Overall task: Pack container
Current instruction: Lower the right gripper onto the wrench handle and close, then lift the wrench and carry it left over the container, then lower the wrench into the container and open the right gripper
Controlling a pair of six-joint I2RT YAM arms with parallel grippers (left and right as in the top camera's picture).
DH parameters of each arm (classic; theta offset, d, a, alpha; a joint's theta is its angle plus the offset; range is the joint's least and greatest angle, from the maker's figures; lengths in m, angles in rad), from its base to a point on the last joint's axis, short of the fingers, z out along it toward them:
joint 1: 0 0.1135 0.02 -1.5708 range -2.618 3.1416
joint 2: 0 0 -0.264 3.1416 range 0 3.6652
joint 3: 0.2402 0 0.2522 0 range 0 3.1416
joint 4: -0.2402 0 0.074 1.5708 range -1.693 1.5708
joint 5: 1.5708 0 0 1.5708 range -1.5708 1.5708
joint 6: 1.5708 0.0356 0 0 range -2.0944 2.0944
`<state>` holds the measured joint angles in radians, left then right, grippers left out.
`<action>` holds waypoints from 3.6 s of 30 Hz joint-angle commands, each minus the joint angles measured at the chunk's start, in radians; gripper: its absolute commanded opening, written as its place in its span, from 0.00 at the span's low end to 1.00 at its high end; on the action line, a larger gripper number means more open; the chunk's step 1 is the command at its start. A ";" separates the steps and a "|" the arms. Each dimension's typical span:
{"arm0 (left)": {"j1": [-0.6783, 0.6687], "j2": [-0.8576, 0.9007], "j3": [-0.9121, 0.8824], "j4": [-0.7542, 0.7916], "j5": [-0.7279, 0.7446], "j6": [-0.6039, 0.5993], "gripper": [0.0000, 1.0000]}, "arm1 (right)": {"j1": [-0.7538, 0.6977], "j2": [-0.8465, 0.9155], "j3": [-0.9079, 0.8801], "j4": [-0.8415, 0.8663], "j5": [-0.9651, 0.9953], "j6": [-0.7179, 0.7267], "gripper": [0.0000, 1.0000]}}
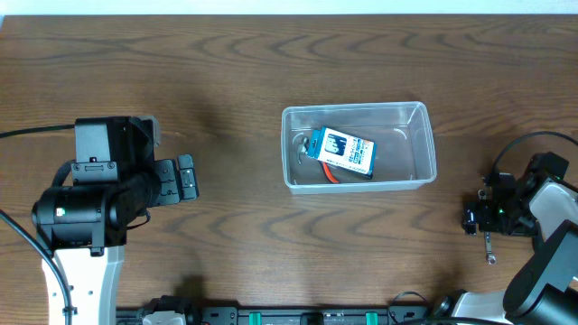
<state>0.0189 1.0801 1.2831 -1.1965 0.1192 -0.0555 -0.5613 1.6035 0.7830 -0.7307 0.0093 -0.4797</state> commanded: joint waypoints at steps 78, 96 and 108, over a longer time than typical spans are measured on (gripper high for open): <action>0.005 -0.003 0.013 0.000 -0.016 -0.009 0.98 | 0.630 0.007 0.544 -0.062 0.048 -0.284 0.16; 0.005 -0.003 0.013 0.000 -0.016 -0.009 0.98 | 0.855 0.007 0.544 0.015 0.069 -0.344 0.15; 0.005 -0.003 0.013 0.000 -0.016 -0.009 0.98 | 0.827 0.007 0.544 0.134 0.224 -0.088 0.34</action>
<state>0.0189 1.0798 1.2831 -1.1961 0.1192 -0.0555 0.2817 1.6119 1.3087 -0.6094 0.1349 -0.6769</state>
